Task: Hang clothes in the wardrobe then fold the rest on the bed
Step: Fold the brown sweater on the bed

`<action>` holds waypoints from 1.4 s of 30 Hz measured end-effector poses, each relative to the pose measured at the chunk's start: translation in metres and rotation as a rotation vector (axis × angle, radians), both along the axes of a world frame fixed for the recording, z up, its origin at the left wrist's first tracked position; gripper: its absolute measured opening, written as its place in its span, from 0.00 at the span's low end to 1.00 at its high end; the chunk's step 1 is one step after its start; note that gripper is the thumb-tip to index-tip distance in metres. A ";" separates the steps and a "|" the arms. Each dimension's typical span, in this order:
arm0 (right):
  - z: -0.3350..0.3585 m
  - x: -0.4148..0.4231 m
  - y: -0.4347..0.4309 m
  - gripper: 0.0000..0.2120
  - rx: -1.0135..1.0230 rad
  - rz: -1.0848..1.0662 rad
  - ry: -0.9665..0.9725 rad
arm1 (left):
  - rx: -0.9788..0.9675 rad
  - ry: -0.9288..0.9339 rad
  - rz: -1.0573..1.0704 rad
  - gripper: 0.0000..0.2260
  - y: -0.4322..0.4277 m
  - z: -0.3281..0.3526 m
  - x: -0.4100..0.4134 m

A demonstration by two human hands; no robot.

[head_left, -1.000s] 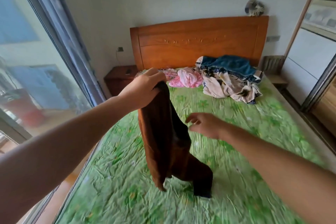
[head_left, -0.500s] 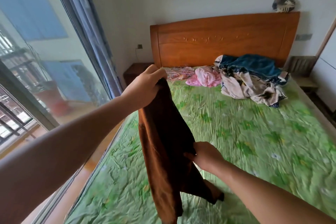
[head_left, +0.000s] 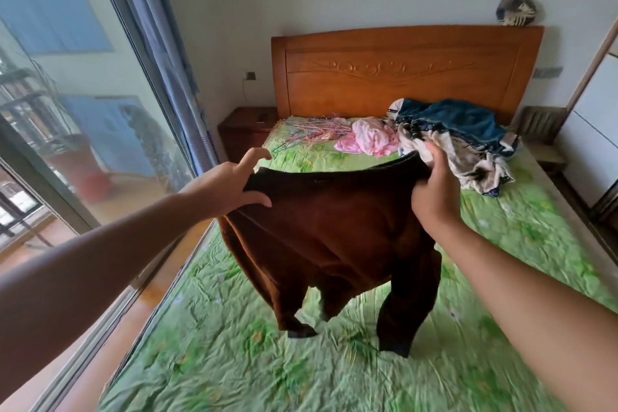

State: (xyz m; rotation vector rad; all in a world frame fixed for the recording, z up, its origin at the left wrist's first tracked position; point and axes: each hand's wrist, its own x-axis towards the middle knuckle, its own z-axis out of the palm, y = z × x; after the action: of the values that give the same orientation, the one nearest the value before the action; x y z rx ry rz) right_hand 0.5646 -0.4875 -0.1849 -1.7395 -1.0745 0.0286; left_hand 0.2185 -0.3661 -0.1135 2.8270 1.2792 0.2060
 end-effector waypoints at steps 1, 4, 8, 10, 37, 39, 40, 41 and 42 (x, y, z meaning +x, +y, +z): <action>0.005 0.004 0.001 0.24 -0.006 -0.014 -0.037 | -0.053 -0.008 0.015 0.38 -0.001 -0.001 0.002; 0.015 0.012 -0.003 0.14 0.021 -0.059 -0.161 | -0.111 -0.067 0.030 0.25 0.000 -0.001 0.006; 0.025 0.018 -0.014 0.13 0.082 -0.084 -0.312 | 0.078 -0.401 0.122 0.03 0.000 -0.006 0.013; 0.035 0.025 -0.020 0.11 0.109 -0.065 -0.406 | 0.082 -0.628 0.204 0.05 -0.004 -0.009 0.020; 0.051 0.064 -0.061 0.11 -0.247 -0.196 -0.554 | 0.209 -0.651 -0.024 0.05 -0.051 0.037 0.037; 0.050 0.060 -0.057 0.11 -0.179 -0.163 -0.375 | 0.178 -0.661 0.039 0.05 -0.051 0.029 0.034; 0.050 0.056 -0.056 0.12 -0.153 -0.146 -0.295 | 0.174 -0.681 0.068 0.04 -0.052 0.025 0.034; 0.050 0.051 -0.055 0.12 -0.123 -0.129 -0.226 | 0.180 -0.711 0.092 0.03 -0.053 0.020 0.033; 0.050 0.046 -0.055 0.11 -0.087 -0.112 -0.165 | 0.194 -0.745 0.114 0.03 -0.055 0.017 0.033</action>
State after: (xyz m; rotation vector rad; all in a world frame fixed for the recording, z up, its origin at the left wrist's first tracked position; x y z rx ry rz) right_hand 0.6111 -0.5428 -0.1347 -1.9047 -1.1066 -0.1424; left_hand 0.2515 -0.4211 -0.0966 2.3877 1.2571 1.2940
